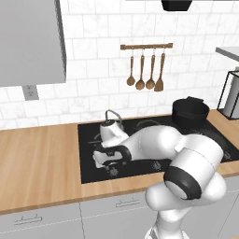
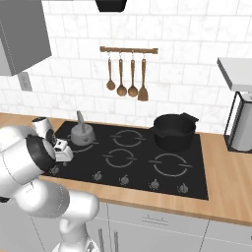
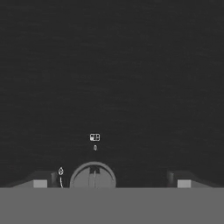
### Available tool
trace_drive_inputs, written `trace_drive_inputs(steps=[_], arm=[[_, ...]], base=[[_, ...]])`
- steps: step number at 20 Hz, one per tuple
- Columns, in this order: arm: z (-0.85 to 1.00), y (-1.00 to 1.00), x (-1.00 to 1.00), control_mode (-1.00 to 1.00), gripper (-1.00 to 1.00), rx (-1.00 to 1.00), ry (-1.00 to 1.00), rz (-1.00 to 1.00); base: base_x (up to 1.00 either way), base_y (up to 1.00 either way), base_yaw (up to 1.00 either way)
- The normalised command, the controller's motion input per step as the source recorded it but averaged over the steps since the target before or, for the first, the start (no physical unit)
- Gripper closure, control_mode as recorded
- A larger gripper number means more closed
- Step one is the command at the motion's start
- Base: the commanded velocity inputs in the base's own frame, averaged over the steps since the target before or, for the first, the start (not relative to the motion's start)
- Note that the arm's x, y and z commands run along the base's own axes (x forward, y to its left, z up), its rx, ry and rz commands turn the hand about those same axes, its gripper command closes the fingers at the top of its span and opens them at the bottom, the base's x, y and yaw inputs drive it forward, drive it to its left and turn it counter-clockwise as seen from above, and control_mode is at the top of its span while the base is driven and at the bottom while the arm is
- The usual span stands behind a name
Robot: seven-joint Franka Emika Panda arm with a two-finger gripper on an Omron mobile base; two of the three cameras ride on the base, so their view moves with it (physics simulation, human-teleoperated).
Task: Pick the kettle from the counter and place it on a stove burner. Then turn the burner on.
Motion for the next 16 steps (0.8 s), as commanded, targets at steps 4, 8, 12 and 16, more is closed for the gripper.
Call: trace_drive_inputs(steps=[4,8,12,16], arm=[[-0.21,0.18,0.00,-1.00,-1.00,0.00,0.00,0.00],[-0.03,0.21,0.00,-1.00,-1.00,0.00,0.00,0.00],[-0.16,0.00,0.00,-1.00,-1.00,0.00,0.00,0.00],[-0.23,-0.08,-0.09,-1.00,-1.00,0.00,0.01,0.00]], base=[[0.00,0.00,0.00],[0.00,0.00,0.00],[0.00,0.00,0.00],[0.00,0.00,0.00]])
